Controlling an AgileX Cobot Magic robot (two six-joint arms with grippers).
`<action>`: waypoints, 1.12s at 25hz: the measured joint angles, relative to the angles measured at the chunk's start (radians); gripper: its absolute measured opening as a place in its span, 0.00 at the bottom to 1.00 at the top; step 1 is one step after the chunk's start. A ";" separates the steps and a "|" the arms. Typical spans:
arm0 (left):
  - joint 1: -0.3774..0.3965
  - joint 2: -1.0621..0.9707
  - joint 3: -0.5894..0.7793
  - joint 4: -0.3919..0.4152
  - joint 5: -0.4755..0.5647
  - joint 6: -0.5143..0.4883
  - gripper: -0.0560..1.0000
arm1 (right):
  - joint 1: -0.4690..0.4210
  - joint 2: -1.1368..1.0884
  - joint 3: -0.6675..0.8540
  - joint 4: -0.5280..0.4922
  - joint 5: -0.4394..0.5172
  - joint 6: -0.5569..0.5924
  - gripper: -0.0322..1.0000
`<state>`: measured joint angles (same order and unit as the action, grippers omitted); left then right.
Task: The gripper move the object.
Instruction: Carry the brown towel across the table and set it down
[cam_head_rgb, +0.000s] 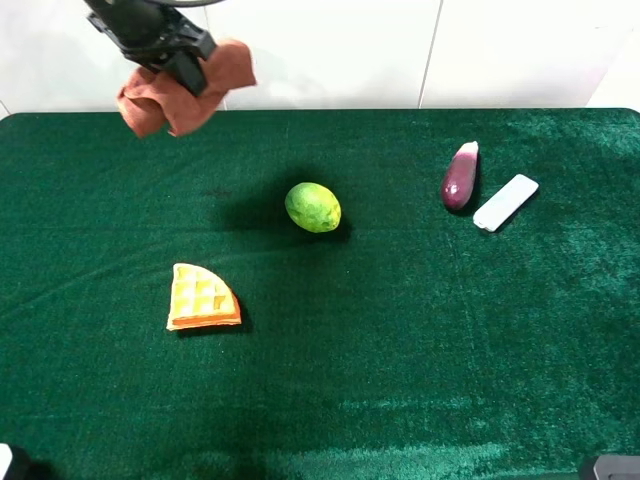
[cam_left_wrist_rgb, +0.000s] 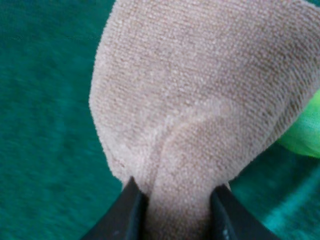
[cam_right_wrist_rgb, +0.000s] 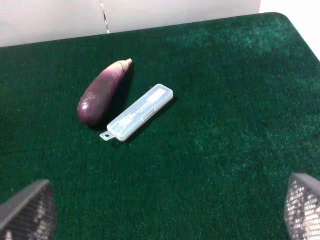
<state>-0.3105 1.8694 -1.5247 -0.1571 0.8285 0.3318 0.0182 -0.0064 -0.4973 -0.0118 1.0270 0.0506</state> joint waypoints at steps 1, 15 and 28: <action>-0.018 0.000 0.000 0.001 0.011 -0.009 0.30 | 0.000 0.000 0.000 0.000 0.000 0.000 0.70; -0.308 0.000 0.000 0.001 0.030 -0.113 0.30 | 0.000 0.000 0.000 0.002 0.000 0.000 0.70; -0.521 0.000 0.000 0.003 -0.053 -0.235 0.30 | 0.000 0.000 0.000 0.002 0.000 0.000 0.70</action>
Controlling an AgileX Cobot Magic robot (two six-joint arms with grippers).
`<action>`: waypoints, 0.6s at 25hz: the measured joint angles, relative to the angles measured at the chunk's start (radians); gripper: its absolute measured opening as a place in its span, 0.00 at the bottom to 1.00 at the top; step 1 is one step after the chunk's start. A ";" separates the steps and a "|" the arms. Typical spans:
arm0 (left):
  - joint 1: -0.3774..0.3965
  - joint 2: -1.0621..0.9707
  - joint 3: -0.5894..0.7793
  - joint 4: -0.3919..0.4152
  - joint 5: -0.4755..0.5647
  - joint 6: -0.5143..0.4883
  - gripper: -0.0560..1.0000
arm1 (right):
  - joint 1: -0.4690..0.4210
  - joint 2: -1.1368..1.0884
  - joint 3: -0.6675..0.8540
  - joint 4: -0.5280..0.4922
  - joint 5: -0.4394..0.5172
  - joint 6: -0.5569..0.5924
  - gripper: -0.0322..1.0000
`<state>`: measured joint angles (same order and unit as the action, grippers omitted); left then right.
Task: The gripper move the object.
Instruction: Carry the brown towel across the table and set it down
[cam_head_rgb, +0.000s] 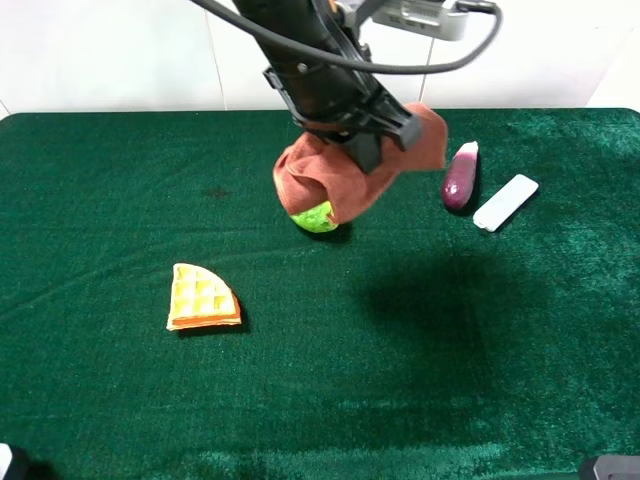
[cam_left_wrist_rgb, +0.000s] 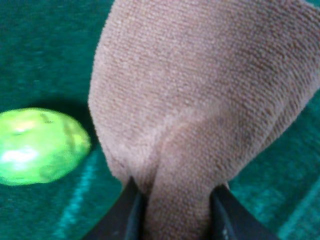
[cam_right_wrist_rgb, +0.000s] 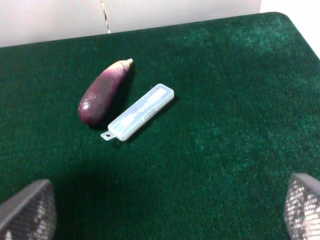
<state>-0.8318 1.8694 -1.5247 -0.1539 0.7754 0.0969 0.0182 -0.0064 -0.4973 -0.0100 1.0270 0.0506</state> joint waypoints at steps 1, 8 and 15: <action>-0.012 0.000 0.000 0.005 -0.001 -0.015 0.30 | 0.000 0.000 0.000 0.000 0.000 0.000 0.70; -0.087 0.043 0.000 0.024 -0.006 -0.081 0.30 | 0.000 0.000 0.000 0.000 0.000 0.000 0.70; -0.115 0.118 0.000 0.050 -0.057 -0.135 0.30 | 0.000 0.000 0.000 0.001 0.000 0.000 0.70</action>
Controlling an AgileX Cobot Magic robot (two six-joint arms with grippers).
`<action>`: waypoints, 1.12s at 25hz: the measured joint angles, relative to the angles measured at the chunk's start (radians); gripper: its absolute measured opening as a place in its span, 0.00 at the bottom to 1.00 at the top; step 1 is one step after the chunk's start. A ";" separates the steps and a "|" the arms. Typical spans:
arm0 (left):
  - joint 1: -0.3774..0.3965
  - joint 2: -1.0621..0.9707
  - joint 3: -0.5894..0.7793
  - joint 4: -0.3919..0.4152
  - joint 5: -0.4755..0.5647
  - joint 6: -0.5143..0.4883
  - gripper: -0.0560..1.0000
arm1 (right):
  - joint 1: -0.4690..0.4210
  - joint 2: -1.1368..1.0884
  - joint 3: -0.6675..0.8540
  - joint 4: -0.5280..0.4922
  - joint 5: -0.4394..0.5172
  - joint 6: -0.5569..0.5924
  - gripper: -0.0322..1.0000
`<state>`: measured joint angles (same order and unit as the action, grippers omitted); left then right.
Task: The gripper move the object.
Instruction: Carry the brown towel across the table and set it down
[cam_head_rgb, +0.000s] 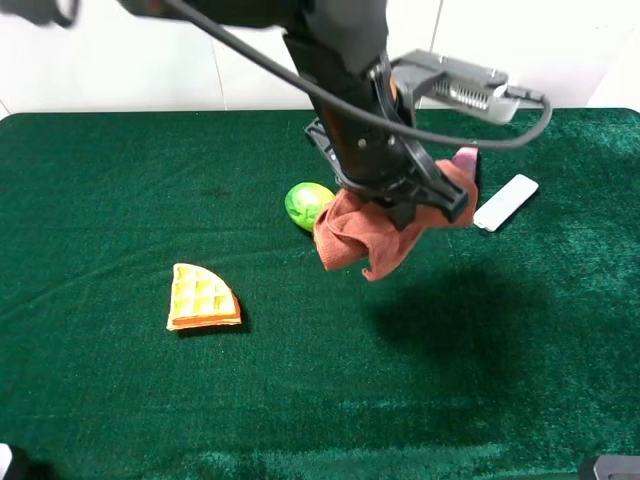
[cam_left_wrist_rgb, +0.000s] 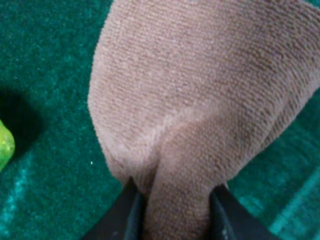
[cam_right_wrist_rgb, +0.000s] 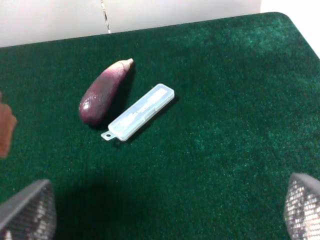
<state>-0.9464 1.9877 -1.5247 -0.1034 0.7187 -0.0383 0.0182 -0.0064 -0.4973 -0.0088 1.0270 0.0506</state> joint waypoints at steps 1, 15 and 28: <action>-0.004 0.015 0.000 0.001 -0.001 0.000 0.30 | 0.000 0.000 0.000 0.000 0.000 0.000 0.70; -0.011 0.177 0.000 0.012 -0.089 -0.001 0.30 | 0.000 0.000 0.000 0.001 0.000 0.000 0.70; -0.011 0.236 0.001 0.103 -0.073 -0.013 0.30 | 0.000 0.000 0.000 0.009 0.000 0.000 0.70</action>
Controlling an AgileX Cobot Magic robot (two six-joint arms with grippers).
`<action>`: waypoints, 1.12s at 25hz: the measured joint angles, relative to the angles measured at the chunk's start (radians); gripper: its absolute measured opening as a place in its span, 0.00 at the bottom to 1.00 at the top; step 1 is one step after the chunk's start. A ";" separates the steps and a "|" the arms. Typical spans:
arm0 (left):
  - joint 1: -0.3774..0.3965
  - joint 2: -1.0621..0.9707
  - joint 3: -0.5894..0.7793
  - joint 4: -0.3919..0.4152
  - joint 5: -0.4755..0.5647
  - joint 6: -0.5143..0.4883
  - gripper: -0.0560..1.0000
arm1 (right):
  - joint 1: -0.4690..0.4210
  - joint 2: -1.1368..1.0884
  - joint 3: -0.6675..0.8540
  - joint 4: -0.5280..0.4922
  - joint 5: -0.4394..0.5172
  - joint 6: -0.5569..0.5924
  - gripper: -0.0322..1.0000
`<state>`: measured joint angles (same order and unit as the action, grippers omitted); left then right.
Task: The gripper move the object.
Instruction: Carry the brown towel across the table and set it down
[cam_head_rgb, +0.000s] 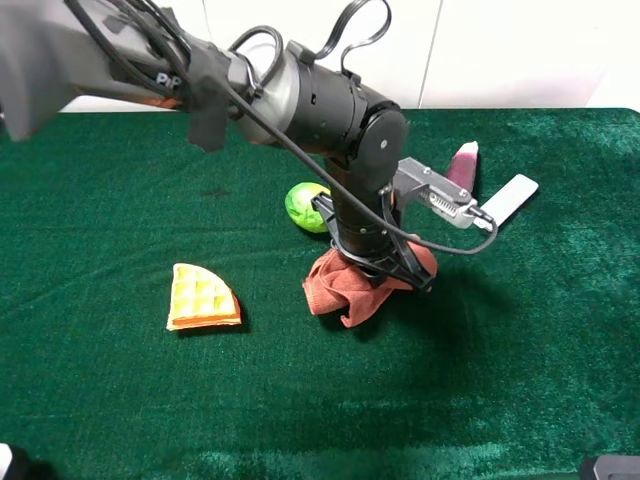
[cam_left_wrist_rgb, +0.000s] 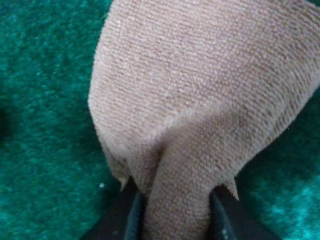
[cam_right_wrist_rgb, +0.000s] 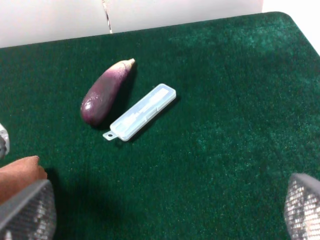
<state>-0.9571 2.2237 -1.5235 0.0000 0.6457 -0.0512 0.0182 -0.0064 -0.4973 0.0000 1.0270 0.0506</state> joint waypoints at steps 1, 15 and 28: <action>0.000 0.000 0.000 0.008 0.000 -0.003 0.30 | 0.000 0.000 0.000 0.000 0.000 0.000 0.70; 0.000 0.000 0.000 0.051 -0.006 -0.008 0.37 | 0.000 0.000 0.000 0.000 0.000 0.000 0.70; 0.000 0.000 0.000 0.051 -0.051 -0.008 0.97 | 0.000 0.000 0.000 0.000 0.000 0.000 0.70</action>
<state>-0.9571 2.2237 -1.5235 0.0510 0.5945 -0.0587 0.0182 -0.0064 -0.4973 0.0000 1.0270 0.0506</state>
